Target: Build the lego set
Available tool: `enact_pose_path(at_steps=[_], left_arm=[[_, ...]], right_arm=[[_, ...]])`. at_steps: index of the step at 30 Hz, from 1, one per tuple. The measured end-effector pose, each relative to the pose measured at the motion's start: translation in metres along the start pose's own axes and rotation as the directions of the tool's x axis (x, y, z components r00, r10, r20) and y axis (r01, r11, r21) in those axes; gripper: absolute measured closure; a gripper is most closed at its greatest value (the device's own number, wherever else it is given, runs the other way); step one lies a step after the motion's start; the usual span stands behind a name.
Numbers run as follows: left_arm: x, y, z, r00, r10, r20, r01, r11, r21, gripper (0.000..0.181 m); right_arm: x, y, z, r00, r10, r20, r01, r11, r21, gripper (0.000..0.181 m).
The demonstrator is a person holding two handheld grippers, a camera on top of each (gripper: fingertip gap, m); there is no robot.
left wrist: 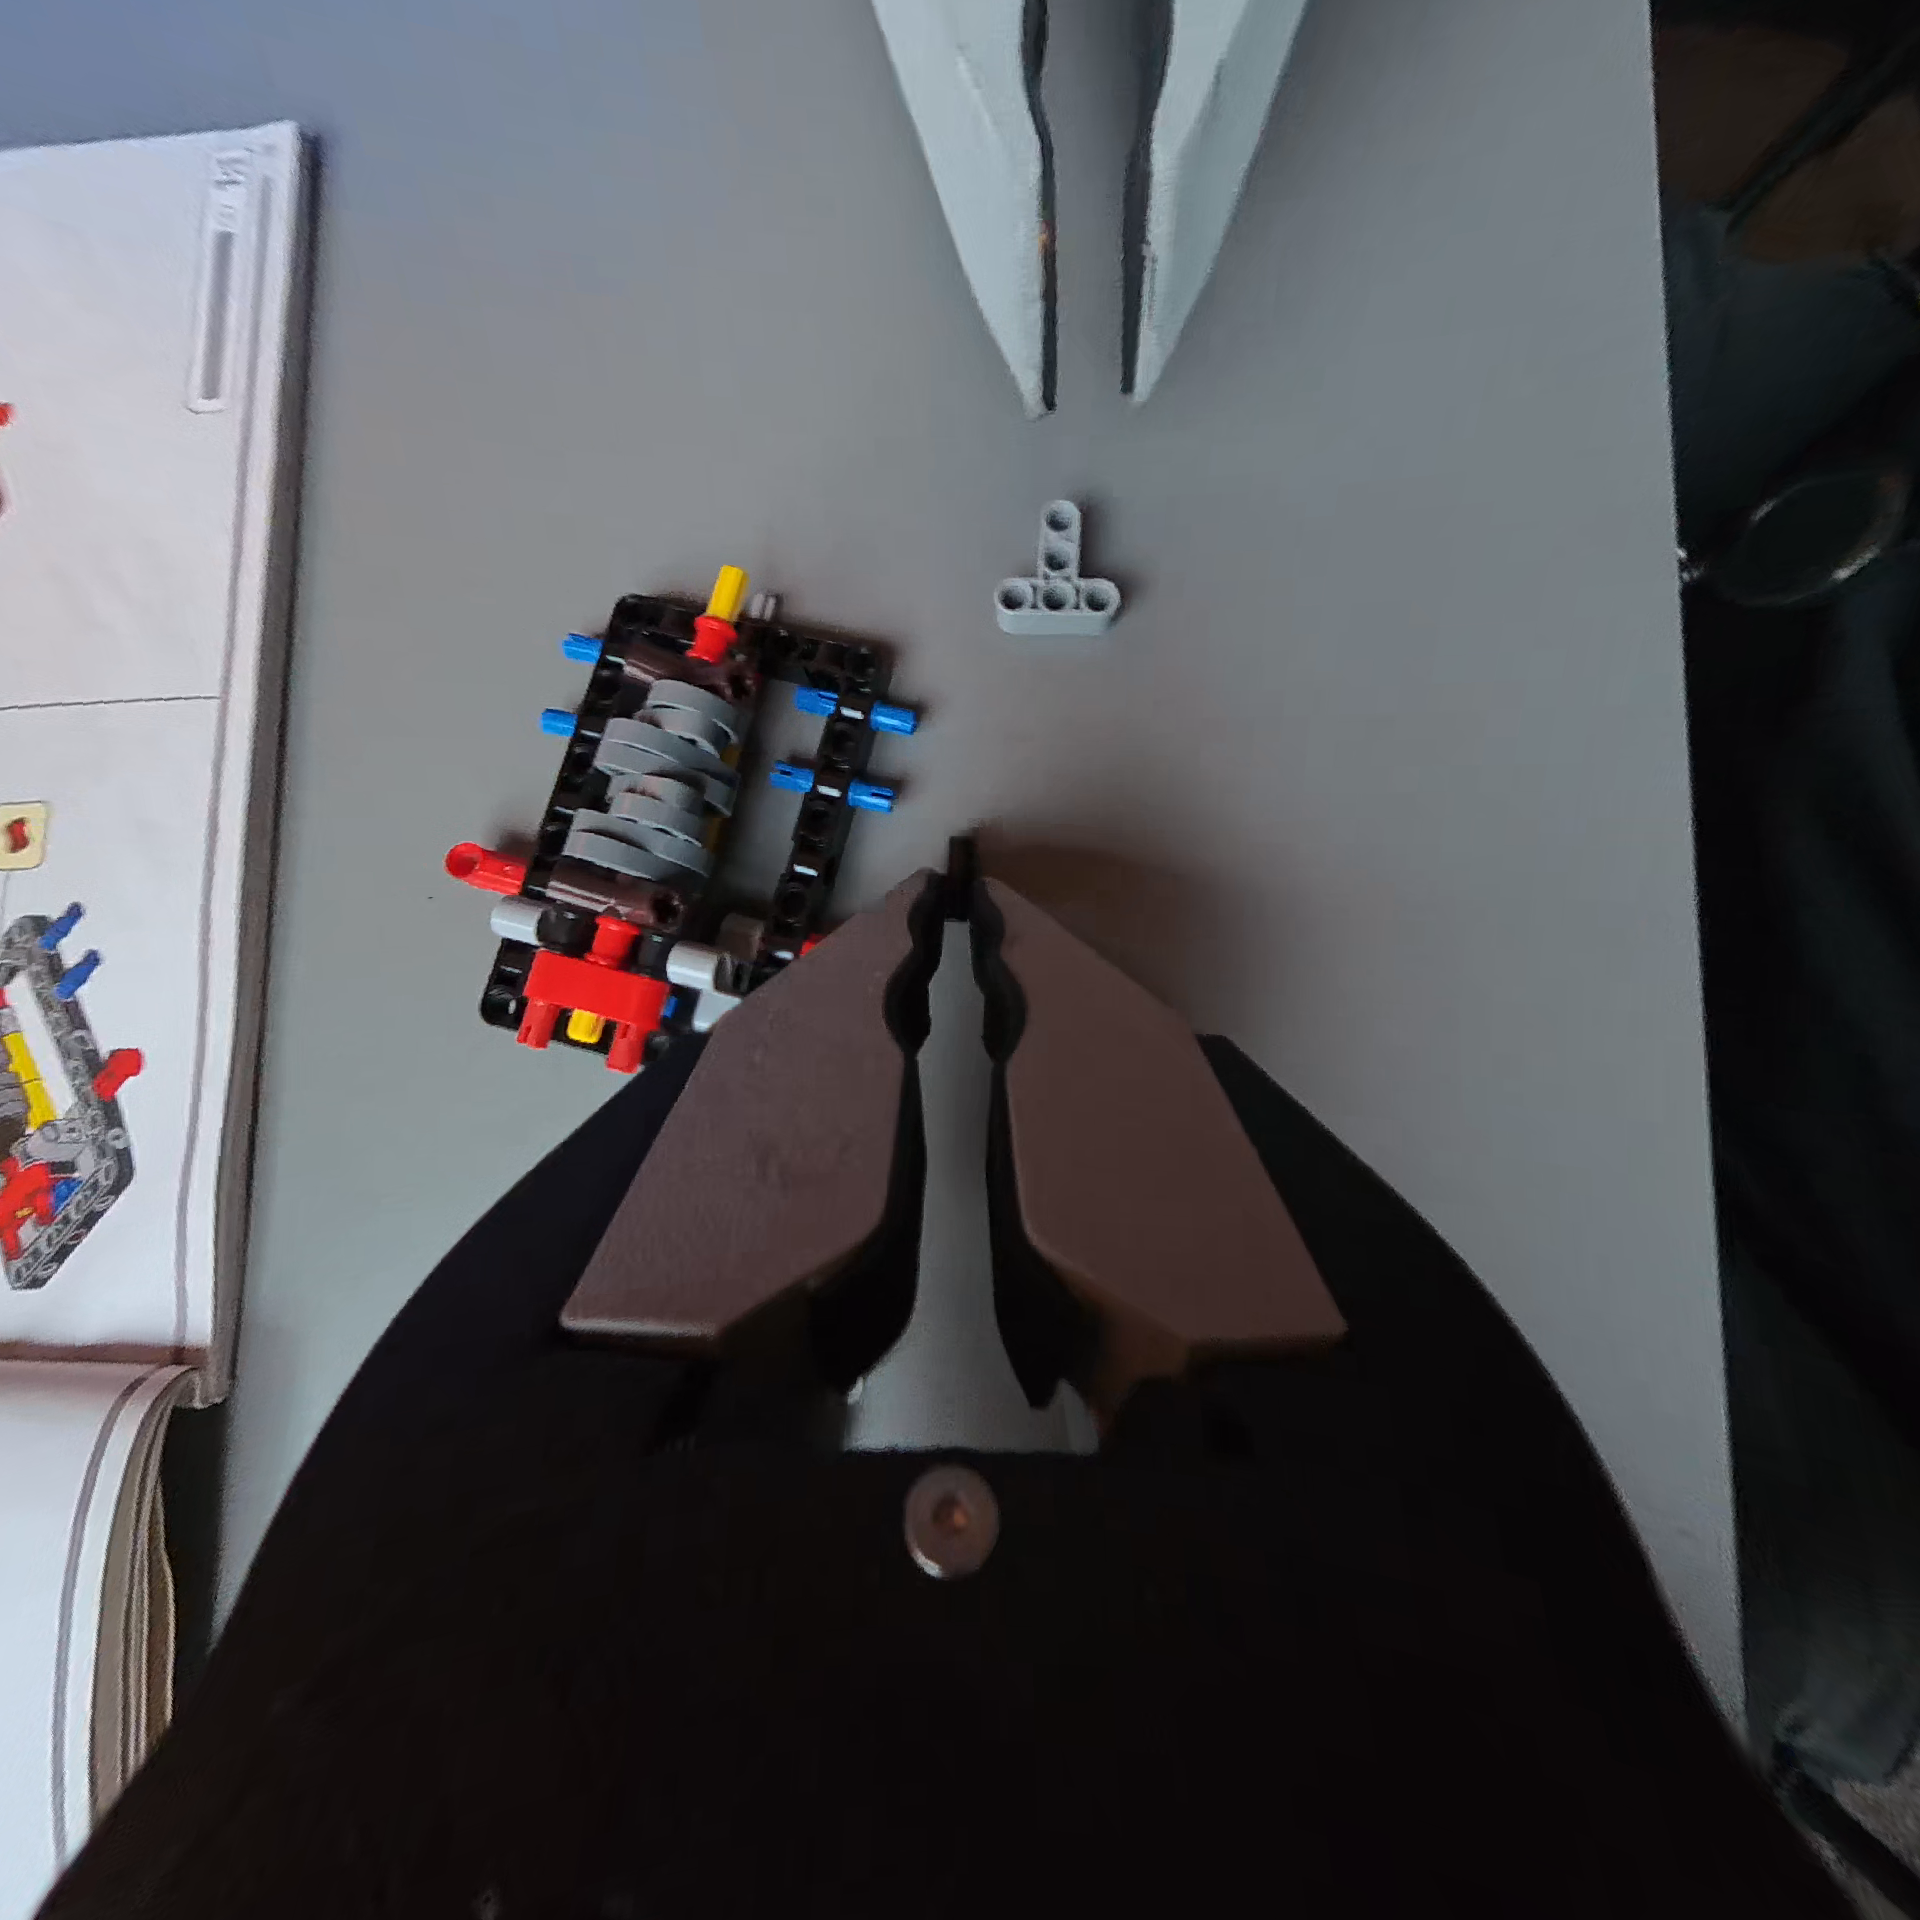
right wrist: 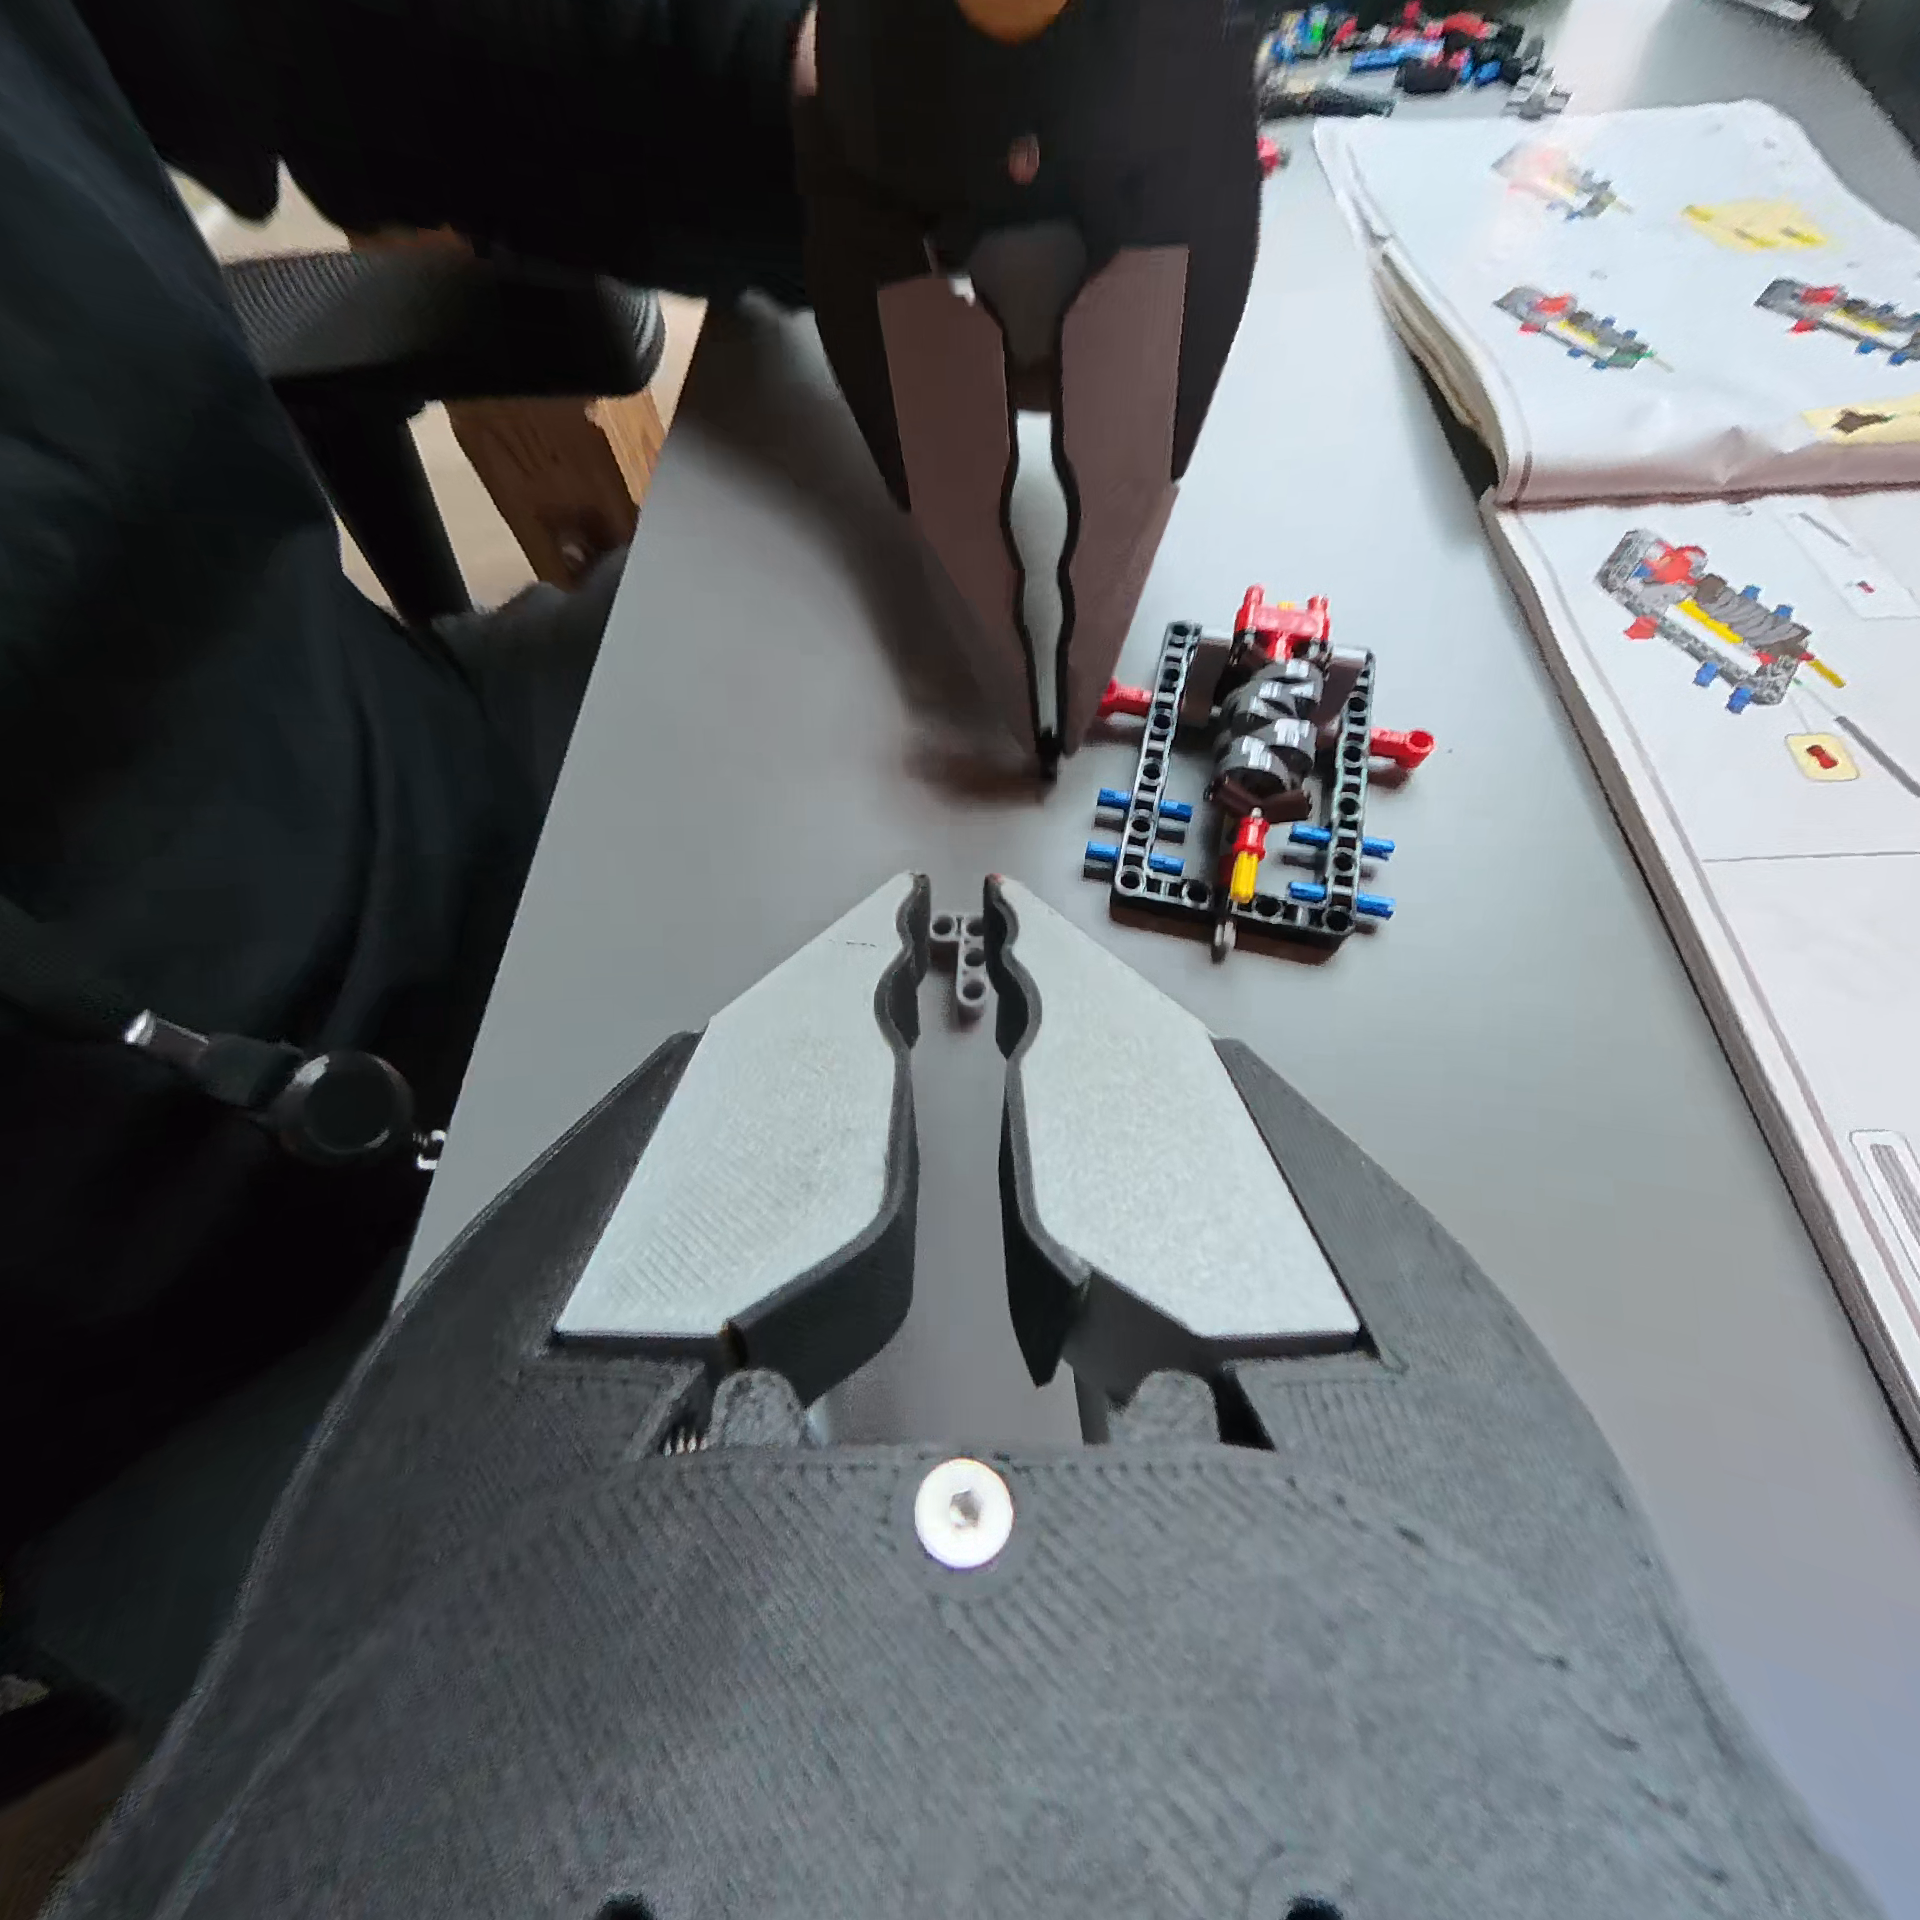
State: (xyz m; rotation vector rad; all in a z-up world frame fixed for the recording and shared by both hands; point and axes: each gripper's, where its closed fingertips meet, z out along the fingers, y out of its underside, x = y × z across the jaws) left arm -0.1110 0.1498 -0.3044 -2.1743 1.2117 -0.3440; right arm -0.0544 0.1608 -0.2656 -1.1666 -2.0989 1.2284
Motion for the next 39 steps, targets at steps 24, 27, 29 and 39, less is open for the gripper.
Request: enact_pose_path(at_steps=[24, 27, 29, 39], left_arm=[[-0.016, -0.066, -0.015, 0.996, -0.085, 0.029, 0.062, 0.888, 0.456, 0.179], [-0.011, -0.06, -0.01, 0.997, -0.08, 0.016, 0.066, 0.906, 0.419, 0.179], [-0.009, -0.058, -0.009, 0.997, -0.08, 0.013, 0.068, 0.914, 0.401, 0.179], [-0.005, -0.066, -0.015, 0.996, -0.083, -0.014, 0.079, 0.882, 0.464, 0.179]], right_arm=[[0.035, -0.024, -0.01, 0.978, 0.183, -0.097, -0.16, 0.966, 0.205, 0.167], [0.028, -0.015, -0.006, 0.985, 0.167, -0.048, -0.159, 0.976, 0.147, 0.166], [0.025, -0.009, -0.002, 0.989, 0.136, -0.049, -0.131, 0.986, 0.1, 0.164], [0.022, -0.014, 0.002, 0.992, 0.087, -0.086, -0.078, 0.991, 0.112, 0.171]])
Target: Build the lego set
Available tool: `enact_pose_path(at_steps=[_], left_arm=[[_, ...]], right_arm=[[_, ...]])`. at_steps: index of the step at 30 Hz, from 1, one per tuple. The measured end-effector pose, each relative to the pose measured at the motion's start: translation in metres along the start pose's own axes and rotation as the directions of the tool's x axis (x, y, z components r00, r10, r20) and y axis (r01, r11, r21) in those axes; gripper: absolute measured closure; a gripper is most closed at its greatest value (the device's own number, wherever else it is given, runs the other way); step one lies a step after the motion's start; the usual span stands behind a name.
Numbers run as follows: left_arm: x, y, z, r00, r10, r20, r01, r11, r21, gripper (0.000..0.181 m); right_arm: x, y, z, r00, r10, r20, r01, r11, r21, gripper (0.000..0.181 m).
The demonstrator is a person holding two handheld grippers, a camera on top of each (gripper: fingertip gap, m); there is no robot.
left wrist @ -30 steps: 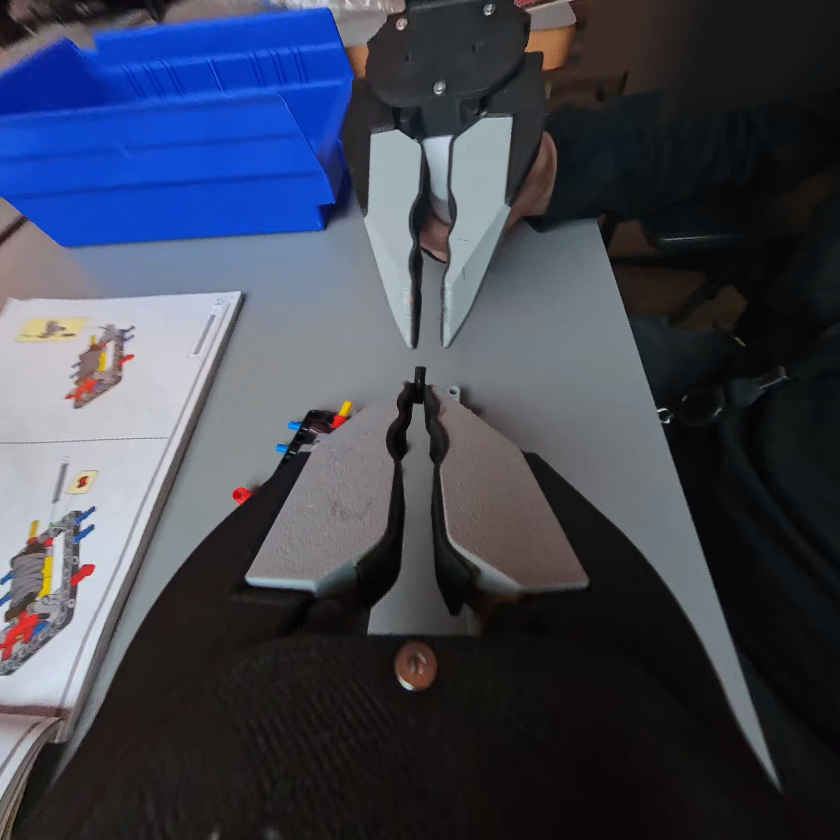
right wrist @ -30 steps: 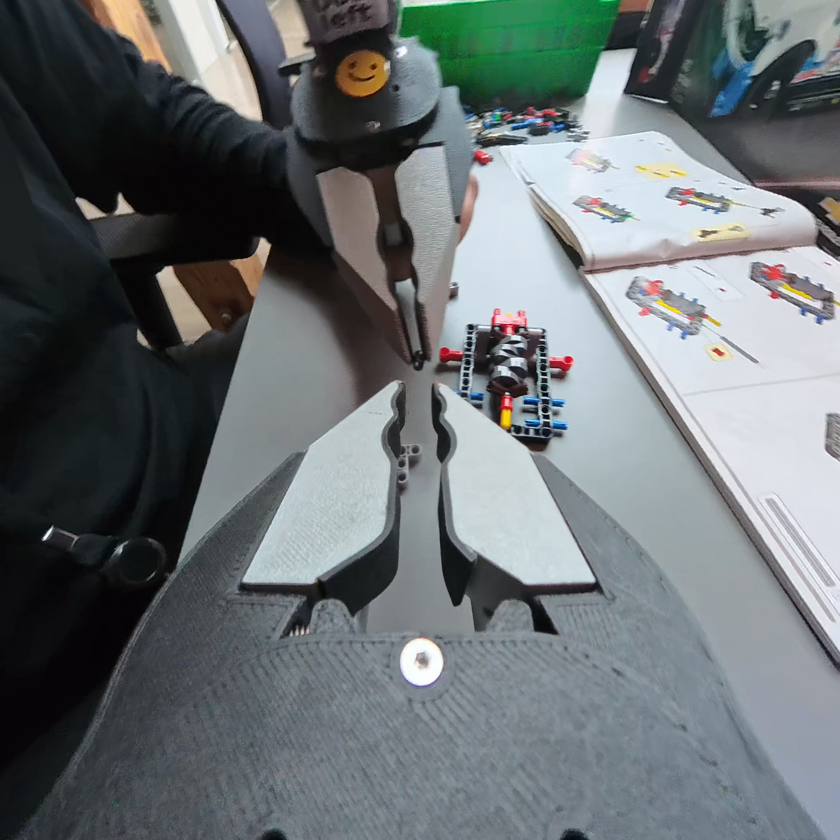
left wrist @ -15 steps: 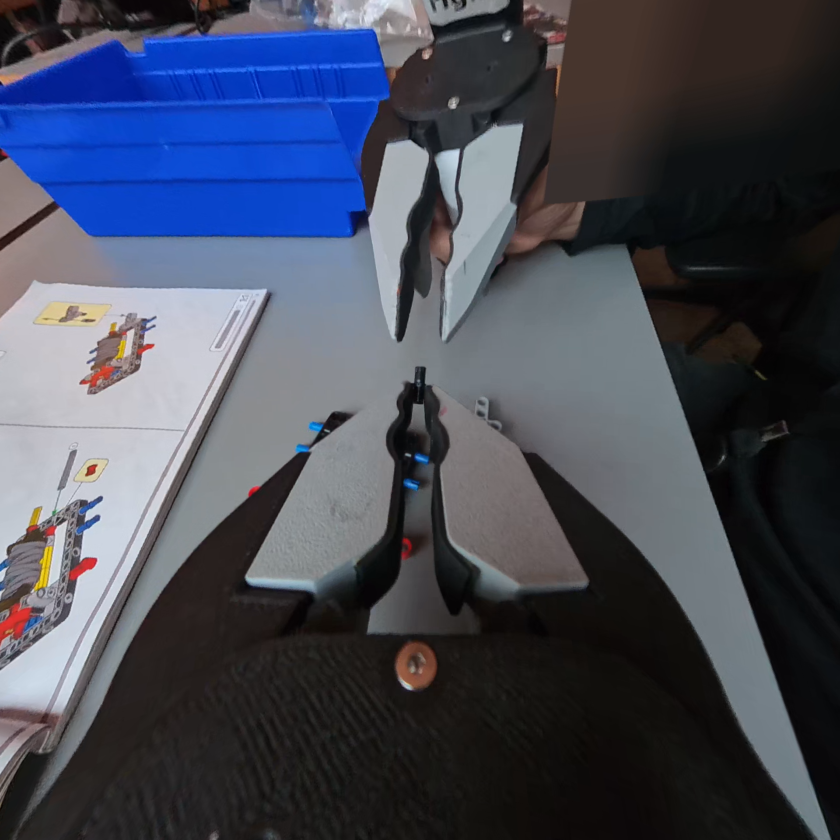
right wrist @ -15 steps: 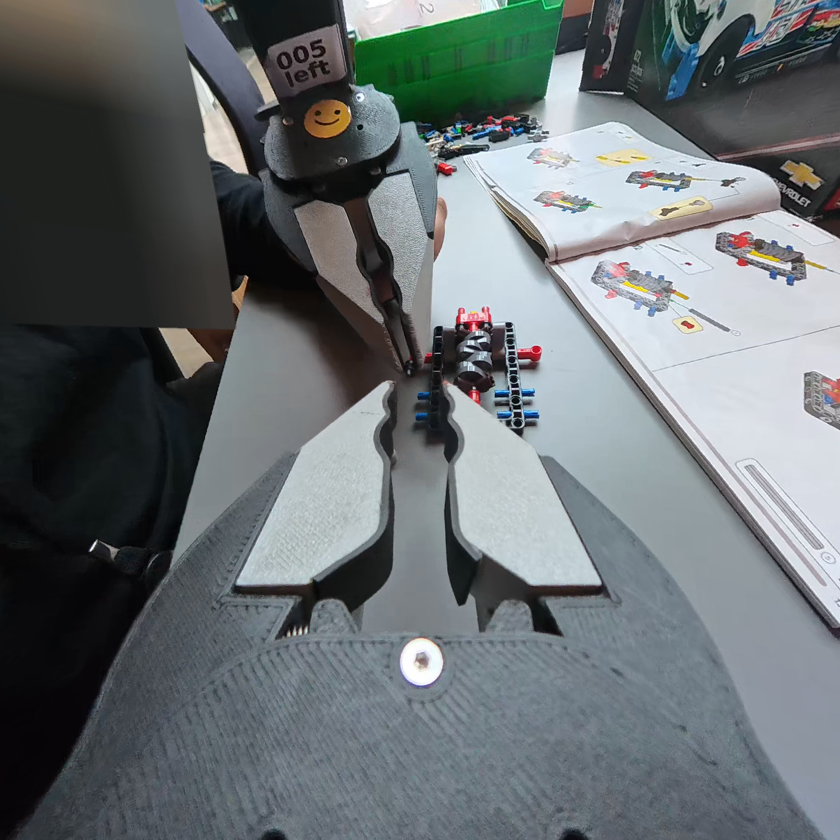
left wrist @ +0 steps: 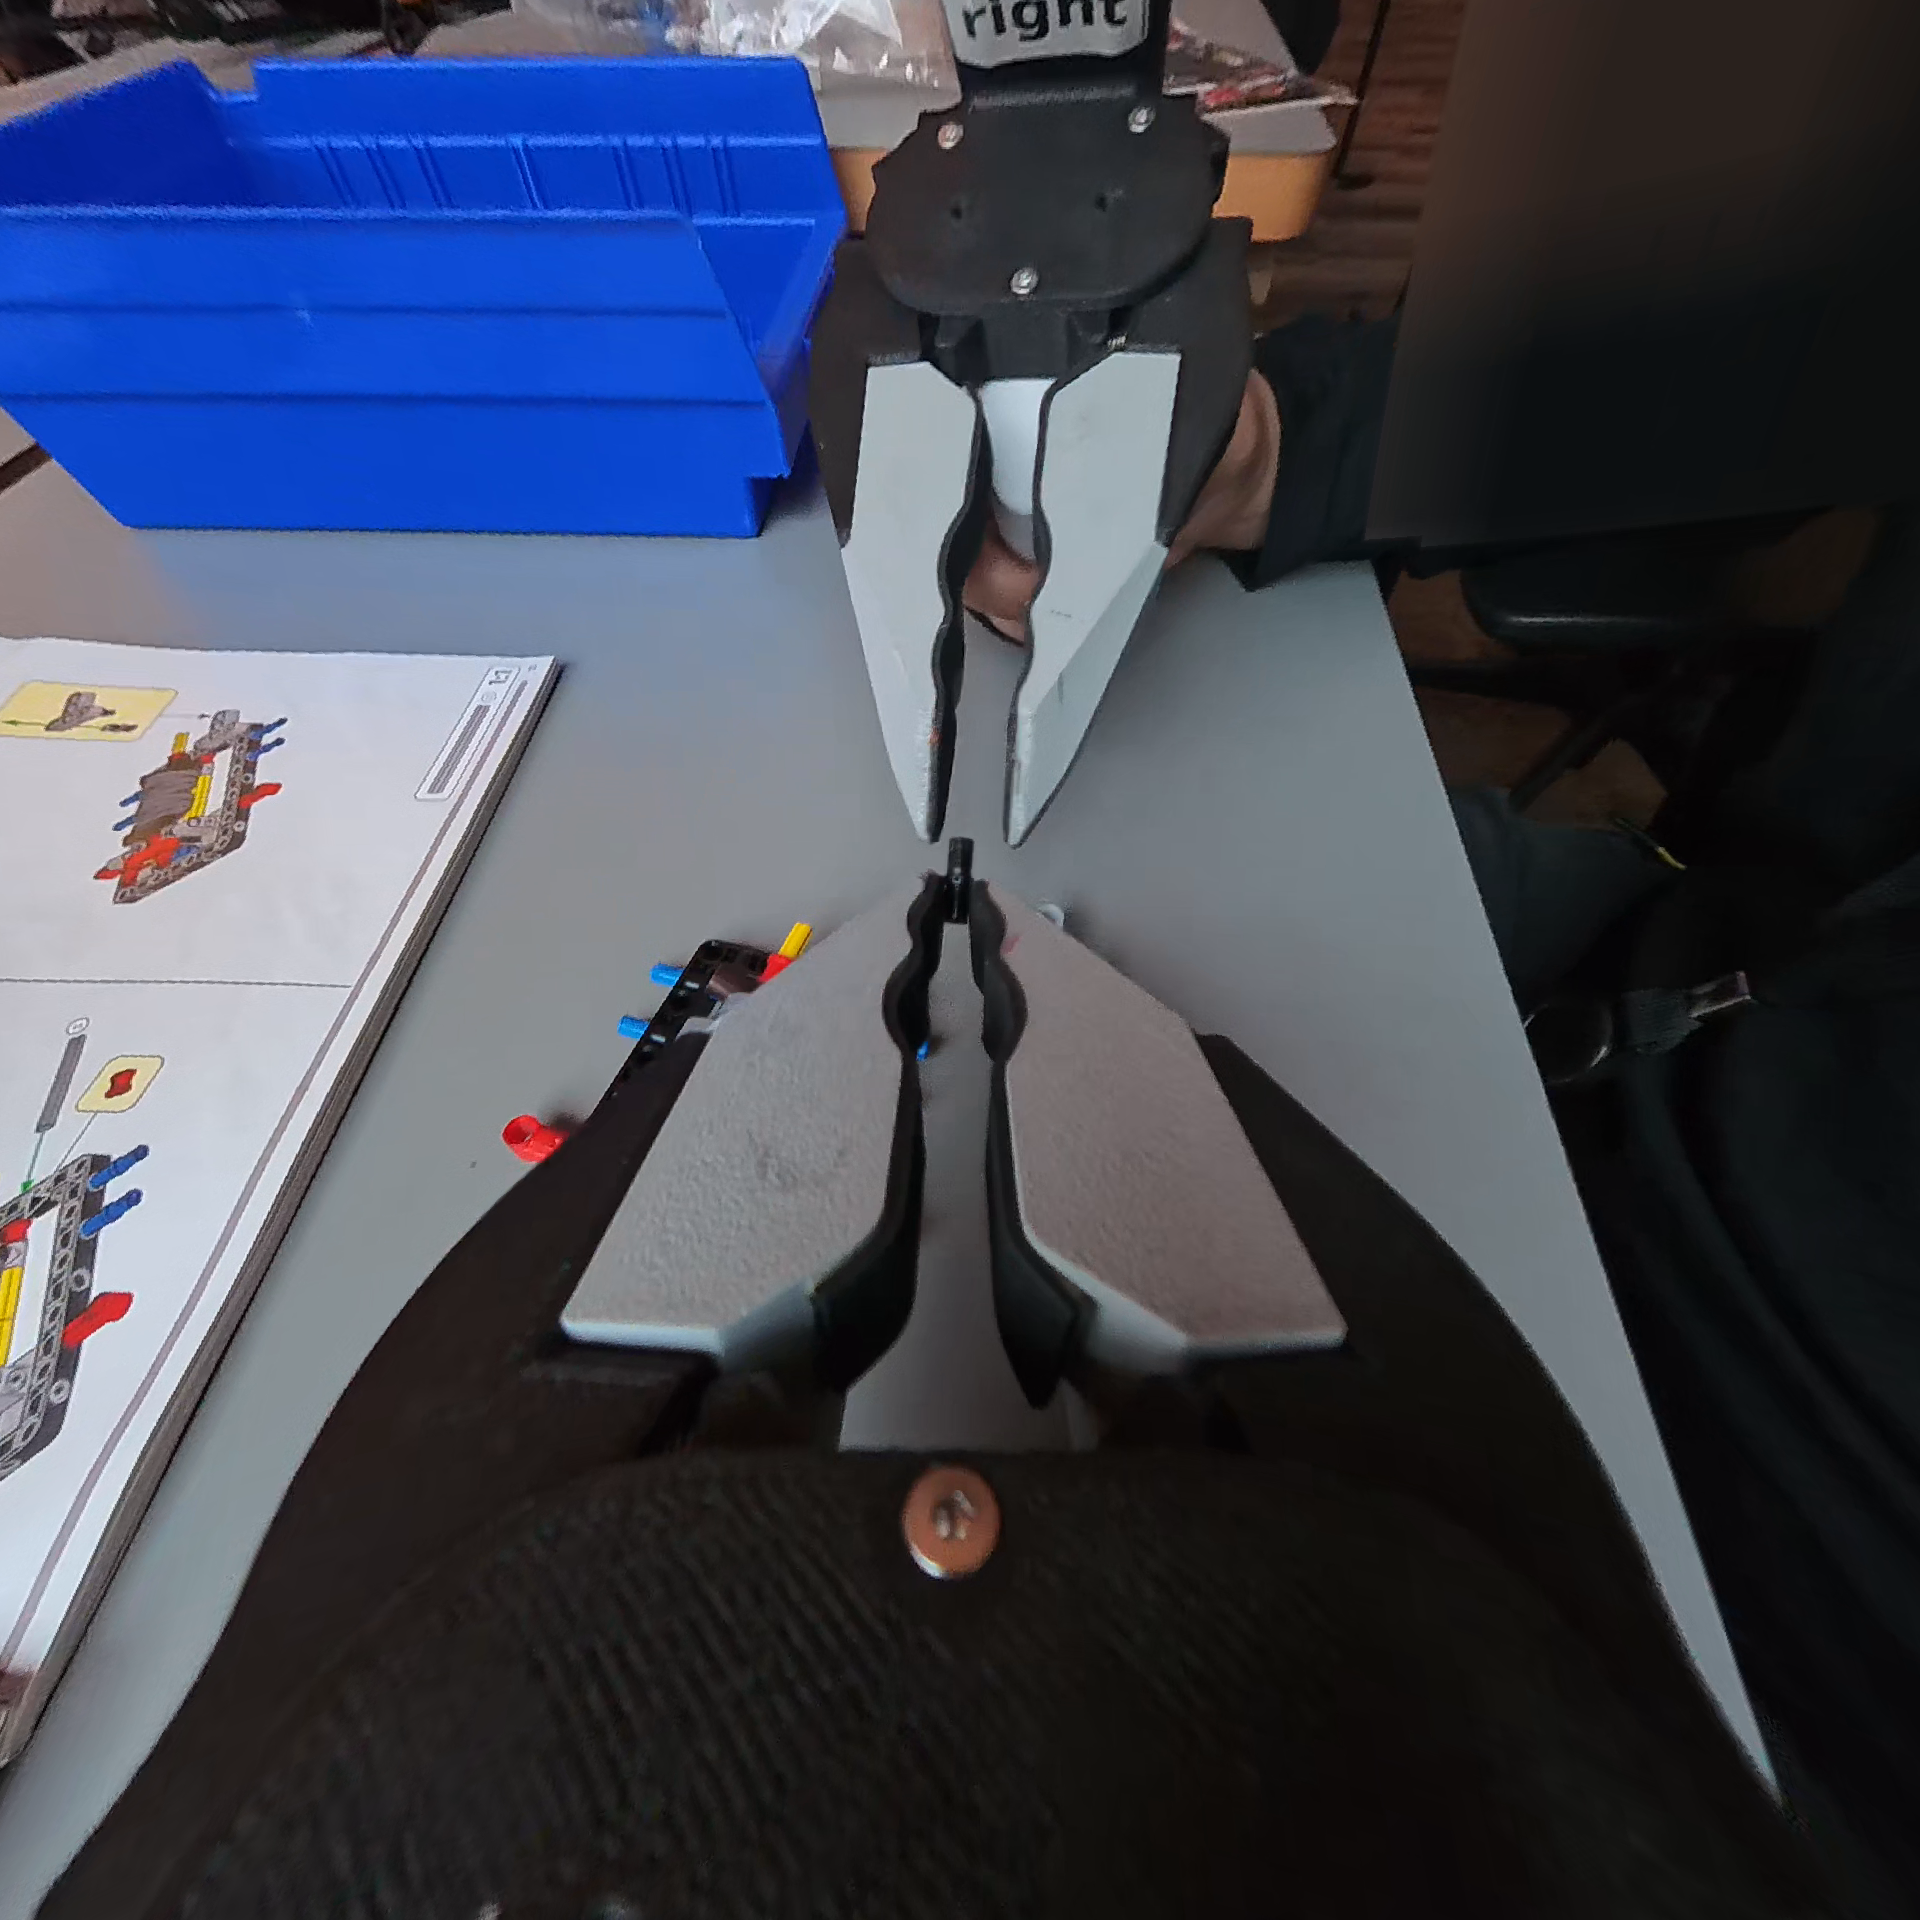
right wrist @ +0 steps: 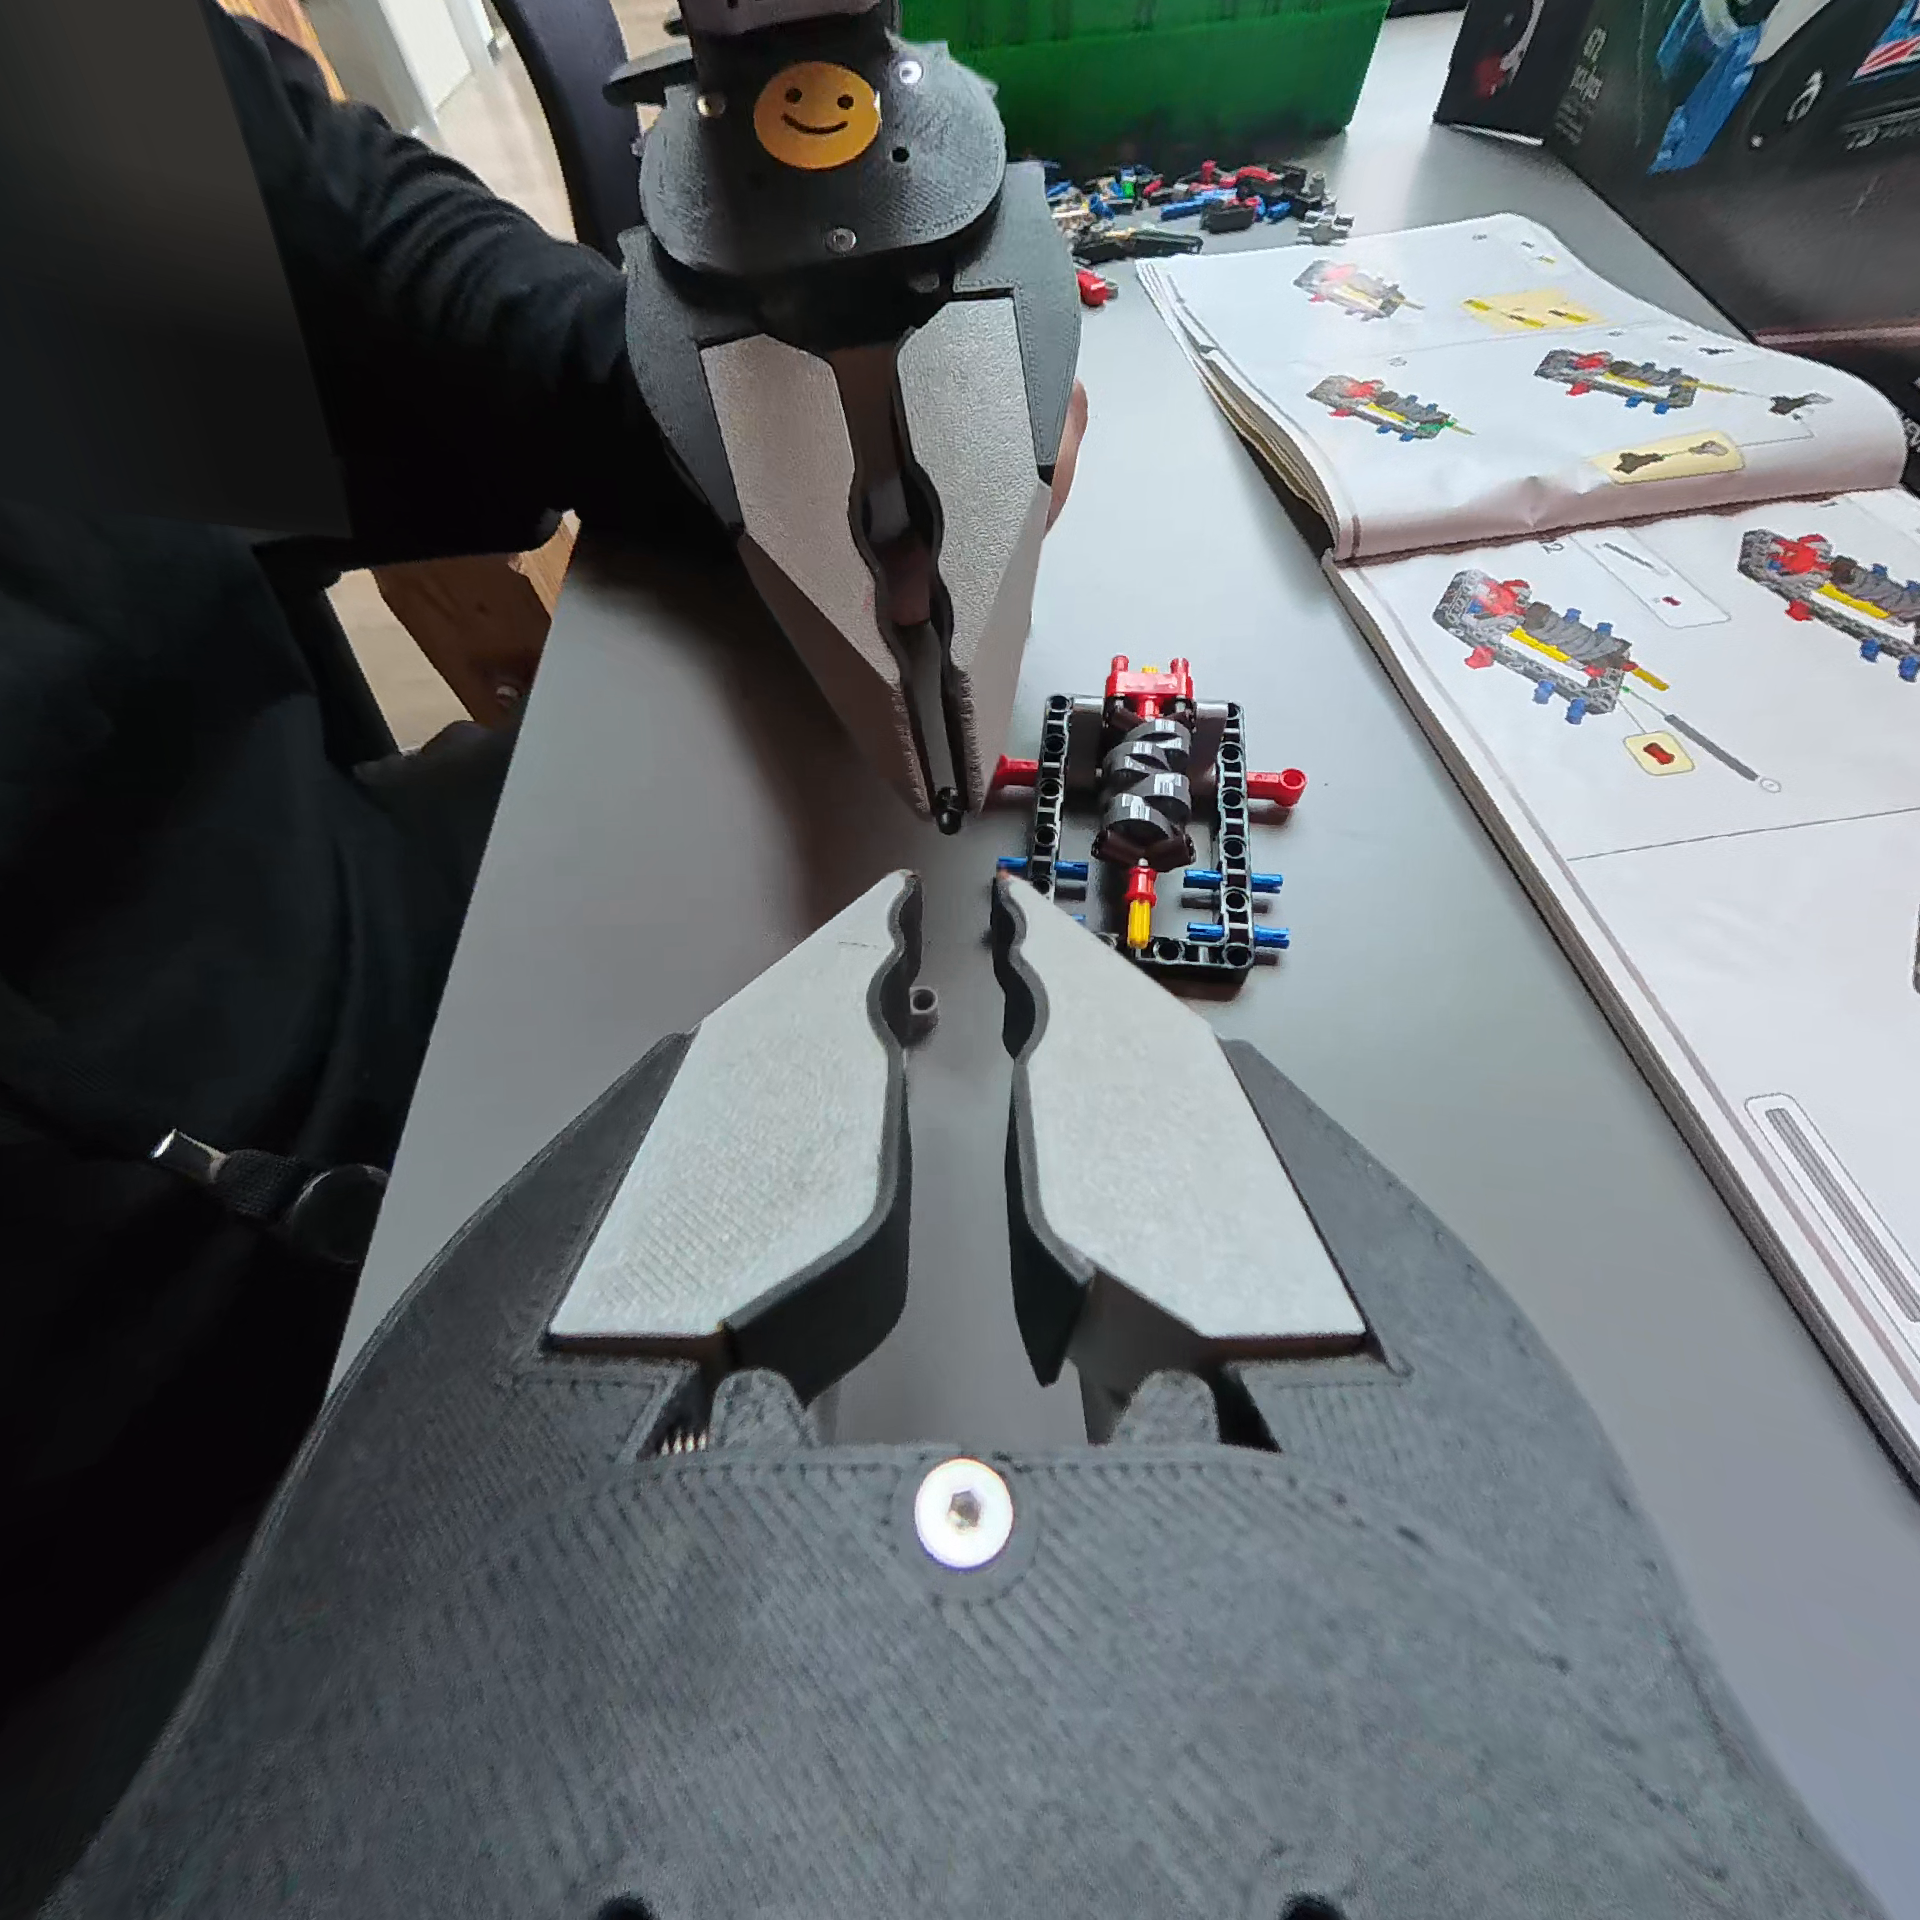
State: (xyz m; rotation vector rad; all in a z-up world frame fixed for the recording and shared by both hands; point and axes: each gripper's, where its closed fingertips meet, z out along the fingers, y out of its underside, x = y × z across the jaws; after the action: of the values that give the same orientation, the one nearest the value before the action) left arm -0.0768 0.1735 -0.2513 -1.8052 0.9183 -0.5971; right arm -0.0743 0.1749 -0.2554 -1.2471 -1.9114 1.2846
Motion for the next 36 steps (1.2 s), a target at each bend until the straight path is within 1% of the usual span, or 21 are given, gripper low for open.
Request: enact_pose_path(at_steps=[7, 11, 23, 25, 27, 30, 33, 36], left_arm=[[0.007, -0.006, 0.001, 1.0, 0.013, -0.019, -0.013, 0.999, 0.034, 0.179], [0.009, -0.008, 0.002, 1.0, 0.013, -0.025, -0.012, 0.999, 0.042, 0.179], [0.006, -0.009, 0.002, 1.0, 0.007, -0.002, -0.007, 0.999, 0.049, 0.179], [0.006, -0.007, 0.002, 1.0, 0.001, -0.003, -0.001, 0.999, 0.037, 0.177], [0.006, -0.003, 0.003, 1.0, -0.009, -0.008, 0.009, 1.0, 0.013, 0.171], [0.008, 0.008, 0.005, 1.0, -0.02, -0.018, 0.019, 0.998, -0.064, 0.165], [0.013, 0.024, 0.008, 0.999, -0.038, -0.02, 0.034, 0.985, -0.171, 0.161], [0.016, 0.034, 0.011, 1.0, -0.028, 0.013, 0.03, 0.971, -0.235, 0.162]], right_arm=[[-0.007, -0.014, -0.003, 0.999, 0.02, 0.04, -0.023, 0.997, 0.074, 0.174], [-0.009, -0.015, -0.001, 1.0, -0.002, 0.031, 0.0, 0.997, 0.075, 0.18], [-0.006, -0.013, 0.001, 1.0, -0.007, 0.017, 0.006, 0.998, 0.06, 0.18], [-0.005, -0.007, 0.0, 1.0, 0.004, 0.023, -0.005, 1.0, 0.028, 0.181], [0.001, 0.003, 0.0, 1.0, 0.015, 0.006, -0.015, 1.0, -0.024, 0.181], [-0.001, 0.021, 0.003, 0.997, 0.071, 0.019, -0.068, 0.988, -0.136, 0.181], [-0.002, 0.032, 0.009, 0.999, 0.029, -0.022, -0.033, 0.967, -0.253, 0.181], [-0.009, 0.04, 0.012, 1.0, 0.005, -0.024, -0.014, 0.93, -0.367, 0.181]])
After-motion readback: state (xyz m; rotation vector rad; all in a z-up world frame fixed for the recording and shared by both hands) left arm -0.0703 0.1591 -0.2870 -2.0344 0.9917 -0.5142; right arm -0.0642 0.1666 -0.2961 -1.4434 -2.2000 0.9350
